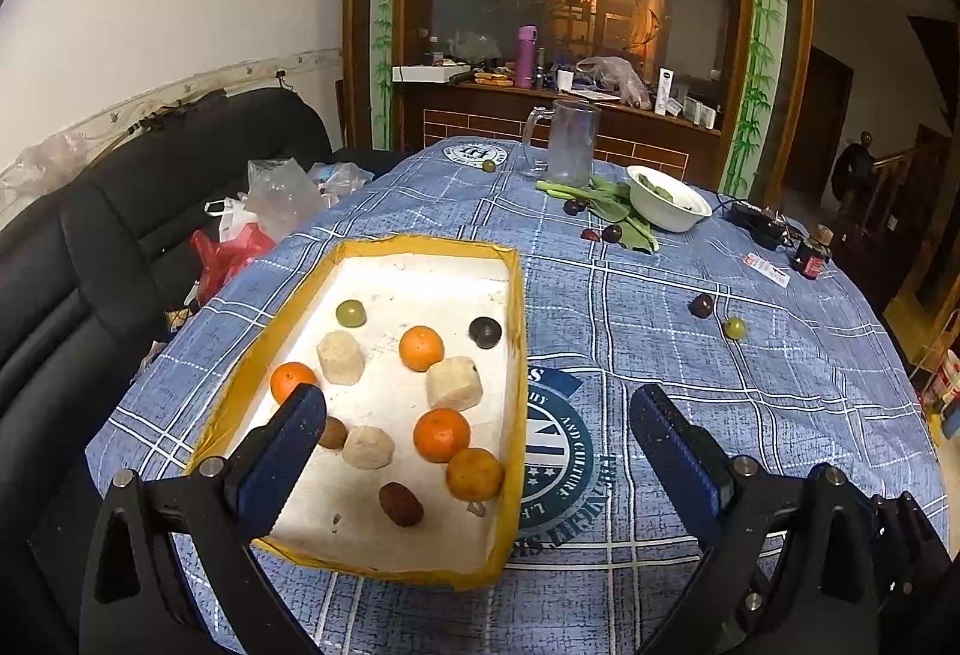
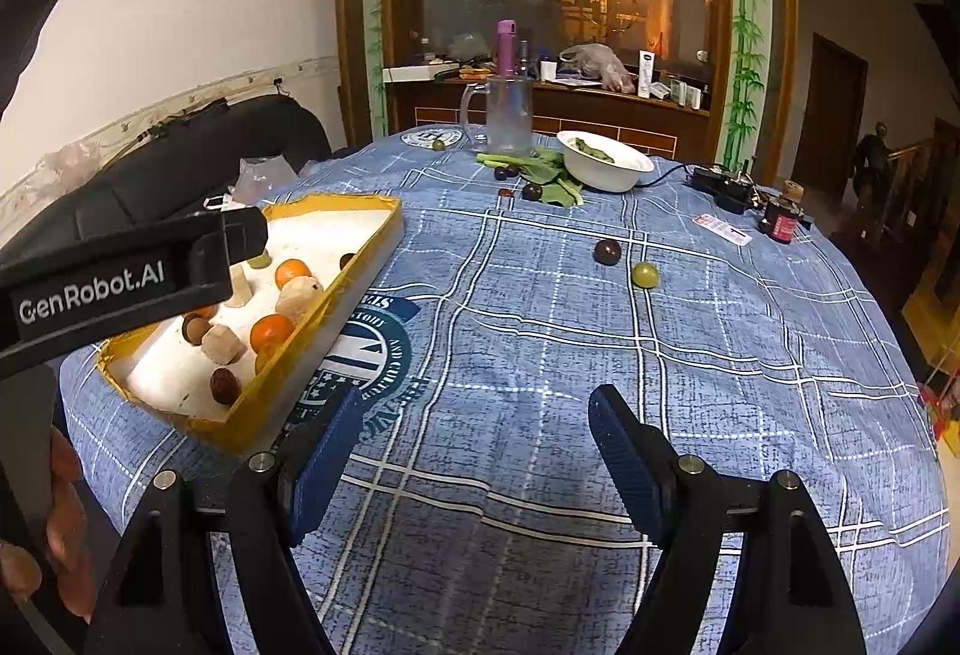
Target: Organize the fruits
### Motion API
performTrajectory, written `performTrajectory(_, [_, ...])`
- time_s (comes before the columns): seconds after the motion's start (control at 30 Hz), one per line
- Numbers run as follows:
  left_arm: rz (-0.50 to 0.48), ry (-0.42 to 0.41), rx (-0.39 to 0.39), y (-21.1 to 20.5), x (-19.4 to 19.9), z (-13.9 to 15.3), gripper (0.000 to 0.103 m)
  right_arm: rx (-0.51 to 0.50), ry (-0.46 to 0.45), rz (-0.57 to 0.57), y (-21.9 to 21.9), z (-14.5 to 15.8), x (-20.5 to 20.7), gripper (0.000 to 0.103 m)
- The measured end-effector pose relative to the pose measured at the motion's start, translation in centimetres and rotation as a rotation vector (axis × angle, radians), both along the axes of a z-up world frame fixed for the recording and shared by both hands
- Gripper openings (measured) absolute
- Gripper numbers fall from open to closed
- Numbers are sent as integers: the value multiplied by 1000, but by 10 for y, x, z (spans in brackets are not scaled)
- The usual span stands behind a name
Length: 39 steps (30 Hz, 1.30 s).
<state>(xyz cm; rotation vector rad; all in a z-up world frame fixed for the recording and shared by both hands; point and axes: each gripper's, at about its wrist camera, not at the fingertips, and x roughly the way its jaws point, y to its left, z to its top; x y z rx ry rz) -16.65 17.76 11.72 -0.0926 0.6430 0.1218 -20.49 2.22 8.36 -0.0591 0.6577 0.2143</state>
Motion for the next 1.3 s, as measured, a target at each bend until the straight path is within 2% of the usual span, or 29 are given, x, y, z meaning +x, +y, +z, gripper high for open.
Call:
performTrajectory(0.47, [9, -5, -10, 6, -4, 1, 101, -18, -8, 10, 6, 0, -7, 84])
performTrajectory(0.97, [-11, 30, 19, -2, 2, -8, 101, 8, 23, -3, -1, -8, 1, 84])
performTrajectory(1.3, [-4, 19, 23, -3, 2, -7, 101, 18, 24, -5, -3, -9, 0, 84])
